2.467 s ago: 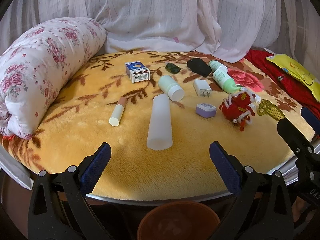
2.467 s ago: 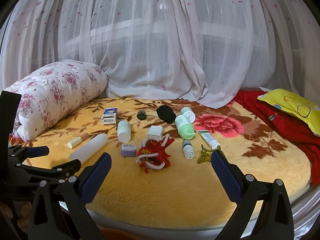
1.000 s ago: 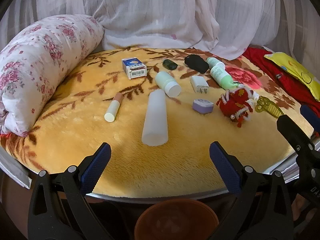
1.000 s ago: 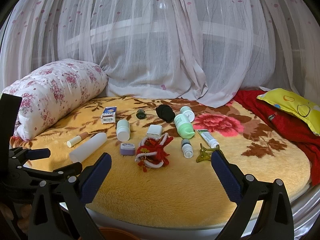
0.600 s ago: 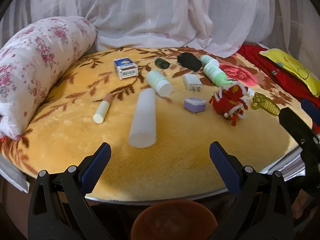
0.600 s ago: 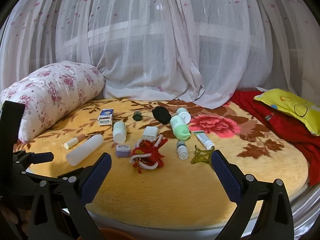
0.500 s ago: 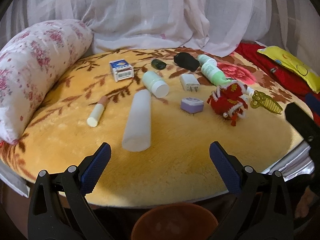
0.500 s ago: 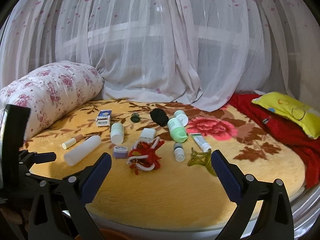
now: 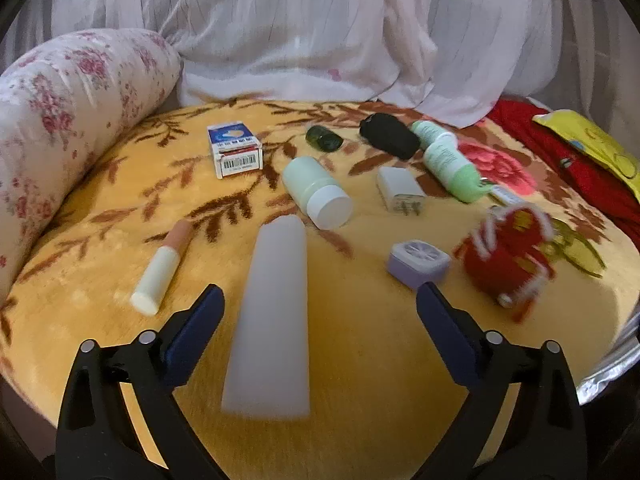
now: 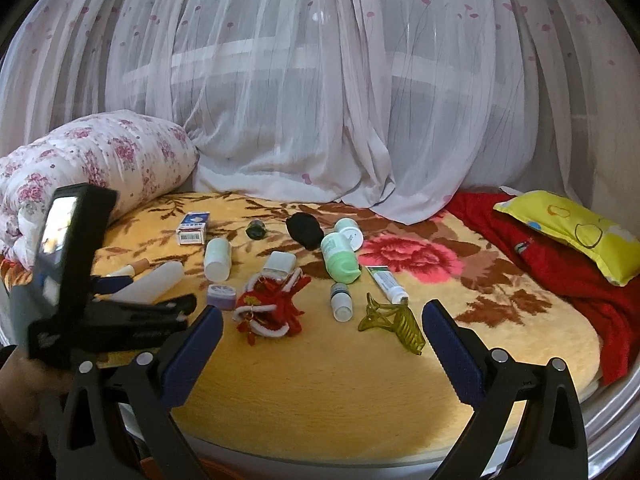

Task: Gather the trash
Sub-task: 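Grasp the white foam tube with the left tool while the right tool grasps the red knitted ornament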

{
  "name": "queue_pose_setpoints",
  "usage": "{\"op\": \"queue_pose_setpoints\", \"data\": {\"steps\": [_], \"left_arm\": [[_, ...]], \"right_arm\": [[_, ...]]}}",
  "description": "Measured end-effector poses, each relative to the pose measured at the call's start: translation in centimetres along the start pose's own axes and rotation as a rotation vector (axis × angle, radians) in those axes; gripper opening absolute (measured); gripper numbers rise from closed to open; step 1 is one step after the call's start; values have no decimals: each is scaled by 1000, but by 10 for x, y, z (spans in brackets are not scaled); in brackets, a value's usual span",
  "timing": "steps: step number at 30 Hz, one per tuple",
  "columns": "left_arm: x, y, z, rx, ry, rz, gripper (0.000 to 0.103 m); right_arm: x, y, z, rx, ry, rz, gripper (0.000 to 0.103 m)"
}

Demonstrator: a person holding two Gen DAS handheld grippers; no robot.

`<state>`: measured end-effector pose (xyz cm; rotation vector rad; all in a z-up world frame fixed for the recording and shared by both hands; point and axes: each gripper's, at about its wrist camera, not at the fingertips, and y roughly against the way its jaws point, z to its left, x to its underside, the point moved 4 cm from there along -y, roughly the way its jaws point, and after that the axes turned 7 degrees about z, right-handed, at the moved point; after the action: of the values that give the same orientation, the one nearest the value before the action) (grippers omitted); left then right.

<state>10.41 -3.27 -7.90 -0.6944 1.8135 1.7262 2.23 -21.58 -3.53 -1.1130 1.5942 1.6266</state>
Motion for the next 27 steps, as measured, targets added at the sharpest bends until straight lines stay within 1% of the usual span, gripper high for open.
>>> {"op": "queue_pose_setpoints", "data": {"steps": [1,2,3,4,5,6,9,12,15,17,21,26,27], "left_arm": [[-1,-7,0,4,-4,22,77],[-2,-13,0,17,-3,49,60],[-4,-18,2,36,13,63,52],[-3,-18,5,51,25,54,46],[-4,-18,4,69,24,54,32],[-4,-17,3,69,16,55,28],[-2,-7,3,59,6,34,23],[3,11,10,62,11,11,23],[9,28,21,41,12,-12,23],[14,37,31,42,25,-17,23],[22,47,44,36,36,-20,23],[25,49,48,54,44,-14,23],[24,50,47,56,42,-18,23]], "right_arm": [[1,-1,0,3,2,4,98],[1,-3,0,6,2,7,98],[2,-4,0,7,3,9,98],[2,-5,0,8,2,12,98],[2,-6,0,7,1,16,98],[2,-7,1,4,0,18,98],[2,-12,5,-18,9,24,98],[-1,-22,14,-48,32,35,98],[-3,-38,25,-82,37,71,98],[-5,-49,32,-79,41,84,98],[-10,-63,44,-71,71,82,98],[-15,-85,57,-61,111,98,98],[-14,-89,57,-58,115,104,97]]}}
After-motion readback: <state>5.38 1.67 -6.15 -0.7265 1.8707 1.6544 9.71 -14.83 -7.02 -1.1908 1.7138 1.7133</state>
